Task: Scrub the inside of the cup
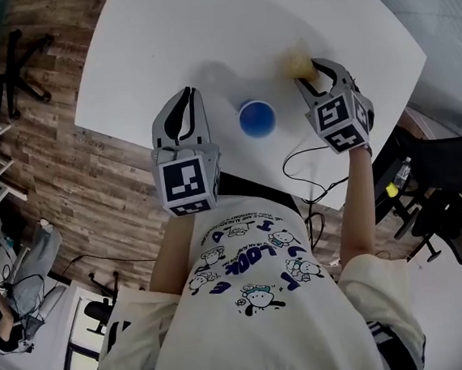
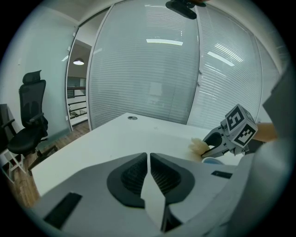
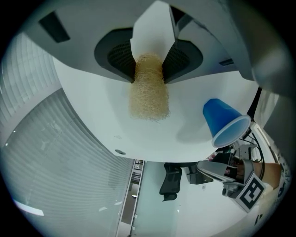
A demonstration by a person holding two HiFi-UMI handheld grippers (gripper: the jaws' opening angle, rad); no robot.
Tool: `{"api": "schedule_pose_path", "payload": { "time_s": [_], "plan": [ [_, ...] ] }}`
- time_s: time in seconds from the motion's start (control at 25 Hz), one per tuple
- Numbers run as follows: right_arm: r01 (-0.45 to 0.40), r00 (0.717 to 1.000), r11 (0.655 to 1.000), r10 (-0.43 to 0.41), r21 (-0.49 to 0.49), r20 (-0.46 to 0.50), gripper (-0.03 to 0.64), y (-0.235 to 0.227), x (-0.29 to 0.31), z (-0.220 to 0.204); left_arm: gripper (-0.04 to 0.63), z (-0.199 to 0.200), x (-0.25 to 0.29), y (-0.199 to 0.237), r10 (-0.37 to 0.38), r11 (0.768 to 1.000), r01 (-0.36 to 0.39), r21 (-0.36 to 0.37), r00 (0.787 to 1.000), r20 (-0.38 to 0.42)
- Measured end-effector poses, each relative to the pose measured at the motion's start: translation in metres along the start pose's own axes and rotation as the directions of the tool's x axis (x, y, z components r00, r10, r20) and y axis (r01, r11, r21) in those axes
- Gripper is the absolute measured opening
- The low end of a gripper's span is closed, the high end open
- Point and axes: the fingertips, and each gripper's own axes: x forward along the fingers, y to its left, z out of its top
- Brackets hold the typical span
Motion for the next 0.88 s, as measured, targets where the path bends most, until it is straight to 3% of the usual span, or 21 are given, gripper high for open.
{"api": "schedule_pose_path", "payload": {
  "time_s": [0.28, 0.6, 0.88],
  "plan": [
    [-0.041, 0.998, 0.994, 0.035, 0.103, 0.055, 0.187, 0.008, -0.004, 0.011, 0.046, 0.0, 0.0, 0.003, -0.001, 1.0, 0.001, 0.004, 1.0, 0.001],
    [-0.078, 0.986, 0.958, 0.034, 0.276, 0.162, 0.183, 0.02, -0.027, 0.022, 0.046, 0.005, -0.005, -0.004, -0.026, 0.999, 0.026, 0.028, 0.999, 0.022],
    [-0.041, 0.984, 0.94, -0.021, 0.339, 0.176, 0.183, 0.032, -0.045, 0.023, 0.046, -0.011, -0.007, -0.007, -0.071, 0.997, 0.072, 0.032, 0.997, -0.009]
  ]
}}
